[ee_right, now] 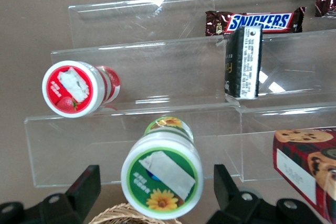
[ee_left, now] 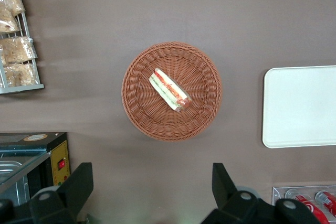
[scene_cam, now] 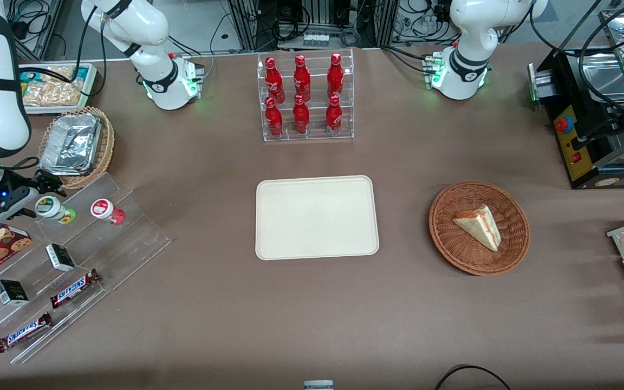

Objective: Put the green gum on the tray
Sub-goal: 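Lower the right gripper and close it around the green-lidded gum jar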

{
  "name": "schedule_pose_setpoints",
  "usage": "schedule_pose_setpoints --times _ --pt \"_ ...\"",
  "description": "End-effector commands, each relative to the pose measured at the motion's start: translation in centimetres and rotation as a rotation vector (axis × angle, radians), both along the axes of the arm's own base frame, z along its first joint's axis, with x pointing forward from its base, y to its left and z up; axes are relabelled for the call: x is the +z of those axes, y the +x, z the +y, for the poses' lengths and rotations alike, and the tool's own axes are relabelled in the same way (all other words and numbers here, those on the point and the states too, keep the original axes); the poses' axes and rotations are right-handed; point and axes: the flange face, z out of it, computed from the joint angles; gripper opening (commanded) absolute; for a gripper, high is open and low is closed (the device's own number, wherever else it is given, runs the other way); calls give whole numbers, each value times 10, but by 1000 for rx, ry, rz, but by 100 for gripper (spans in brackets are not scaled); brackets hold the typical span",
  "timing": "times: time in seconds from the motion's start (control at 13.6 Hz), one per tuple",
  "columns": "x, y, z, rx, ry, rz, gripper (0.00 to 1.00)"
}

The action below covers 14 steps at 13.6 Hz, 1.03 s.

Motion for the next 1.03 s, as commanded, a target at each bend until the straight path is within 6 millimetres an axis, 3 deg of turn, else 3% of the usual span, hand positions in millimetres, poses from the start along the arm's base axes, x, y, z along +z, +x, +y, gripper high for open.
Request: schedule_pose_setpoints --times 0.0,0.07,0.29,0.51,0.74,0.96 --pt "0 -1 2 8 9 -27 9" --pt "5 1 4 14 6 -32 0" --pt "16 5 7 17 6 -37 0" --pt "45 15 9 23 14 -25 0" --pt "63 28 36 20 25 3 0" --pt "80 37 86 -31 23 40 0"
